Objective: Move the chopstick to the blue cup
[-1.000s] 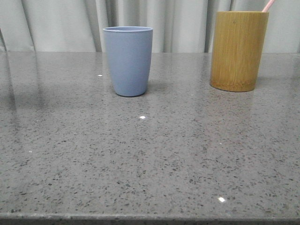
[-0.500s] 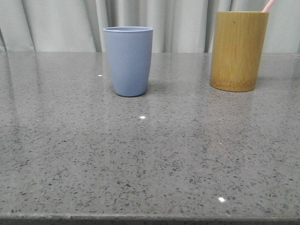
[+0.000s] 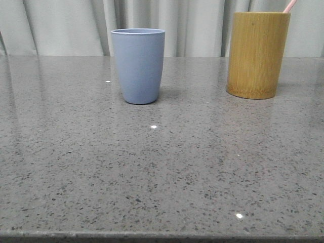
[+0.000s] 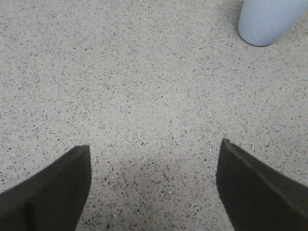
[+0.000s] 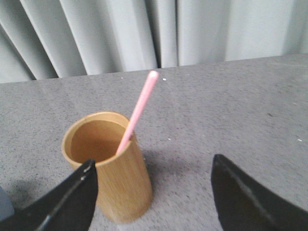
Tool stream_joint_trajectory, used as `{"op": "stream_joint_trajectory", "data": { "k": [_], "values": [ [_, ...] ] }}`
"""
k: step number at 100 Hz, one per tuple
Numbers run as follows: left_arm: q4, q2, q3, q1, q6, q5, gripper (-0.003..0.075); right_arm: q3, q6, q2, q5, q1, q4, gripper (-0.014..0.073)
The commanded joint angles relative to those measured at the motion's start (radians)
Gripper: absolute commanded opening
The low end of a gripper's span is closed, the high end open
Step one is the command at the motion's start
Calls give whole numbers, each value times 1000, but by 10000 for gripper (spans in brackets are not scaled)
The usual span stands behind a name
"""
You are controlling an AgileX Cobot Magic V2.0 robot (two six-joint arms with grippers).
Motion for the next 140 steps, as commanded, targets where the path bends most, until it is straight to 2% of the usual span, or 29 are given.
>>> {"op": "stream_joint_trajectory", "data": {
  "k": [1, 13, 46, 120, 140],
  "values": [
    [-8, -1, -25, 3, -9, -68, 526, -31, -12, 43, -167, 25, 4, 508],
    [-8, -1, -25, 3, -9, -68, 526, -31, -12, 107, -251, 41, 4, 508],
    [-8, -1, -25, 3, -9, -71, 526, -31, -12, 219, -364, 37, 4, 508],
    [-8, -1, -25, 3, -9, -73, 526, -32, -15, 308, -572, 34, 8, 507],
    [-8, -1, -25, 3, -9, -73, 526, -32, -14, 337, -598, -3, 8, 507]
  ]
}}
